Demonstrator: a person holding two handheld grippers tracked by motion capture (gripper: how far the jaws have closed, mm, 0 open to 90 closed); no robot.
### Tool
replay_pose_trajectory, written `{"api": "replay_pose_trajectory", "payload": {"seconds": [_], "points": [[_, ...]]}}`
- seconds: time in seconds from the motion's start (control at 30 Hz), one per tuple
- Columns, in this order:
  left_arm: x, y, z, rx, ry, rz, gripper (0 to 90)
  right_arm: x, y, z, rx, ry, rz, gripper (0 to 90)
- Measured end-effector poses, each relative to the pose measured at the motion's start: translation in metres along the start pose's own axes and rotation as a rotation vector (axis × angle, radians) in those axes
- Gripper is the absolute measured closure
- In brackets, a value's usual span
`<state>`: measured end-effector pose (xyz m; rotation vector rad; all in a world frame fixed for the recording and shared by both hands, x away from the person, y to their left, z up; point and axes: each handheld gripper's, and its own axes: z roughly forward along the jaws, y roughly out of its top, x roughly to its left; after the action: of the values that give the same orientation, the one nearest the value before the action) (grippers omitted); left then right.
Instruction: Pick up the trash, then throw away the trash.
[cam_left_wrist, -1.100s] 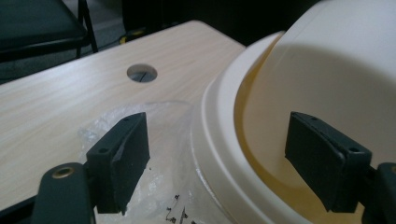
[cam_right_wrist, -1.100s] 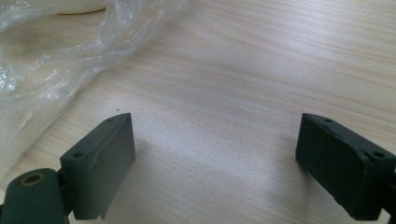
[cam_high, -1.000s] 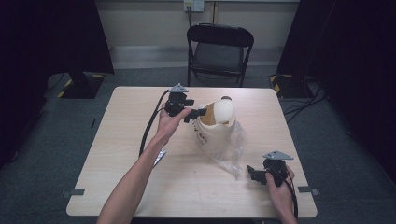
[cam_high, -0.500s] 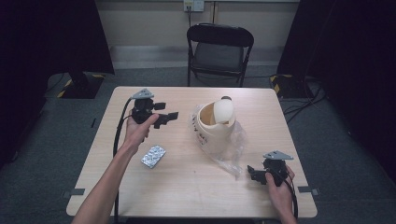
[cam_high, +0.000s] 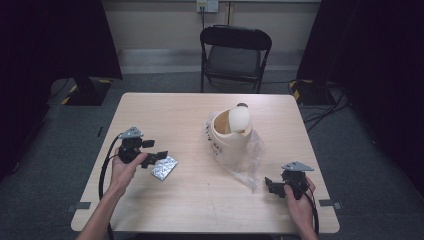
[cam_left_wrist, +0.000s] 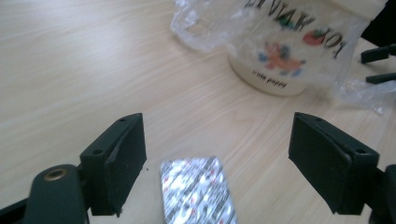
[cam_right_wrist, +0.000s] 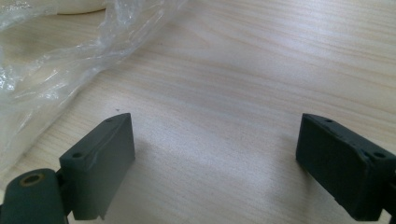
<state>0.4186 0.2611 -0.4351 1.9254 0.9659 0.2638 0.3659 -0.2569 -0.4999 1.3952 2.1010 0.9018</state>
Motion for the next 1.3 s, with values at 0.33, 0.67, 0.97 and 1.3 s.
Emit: {"api": "replay_pose_trajectory", "payload": {"seconds": [0.33, 0.67, 0.97, 1.3], "points": [[-0.001, -0.053, -0.007, 0.058, 0.016, -0.017, 18.0, 0.0, 0.001, 0.0, 0.005, 0.004, 0.001, 10.1], [-0.004, -0.067, 0.017, 0.119, 0.058, -0.002, 17.7, 0.0, 0.001, 0.001, 0.006, 0.002, 0.001, 9.6], [-0.018, -0.066, 0.029, 0.143, 0.139, 0.108, 14.7, 0.0, 0.001, 0.001, 0.006, 0.002, 0.001, 9.7], [-0.012, -0.064, 0.028, 0.121, 0.156, 0.129, 33.6, 0.0, 0.001, 0.001, 0.006, 0.002, 0.001, 9.7]]}}
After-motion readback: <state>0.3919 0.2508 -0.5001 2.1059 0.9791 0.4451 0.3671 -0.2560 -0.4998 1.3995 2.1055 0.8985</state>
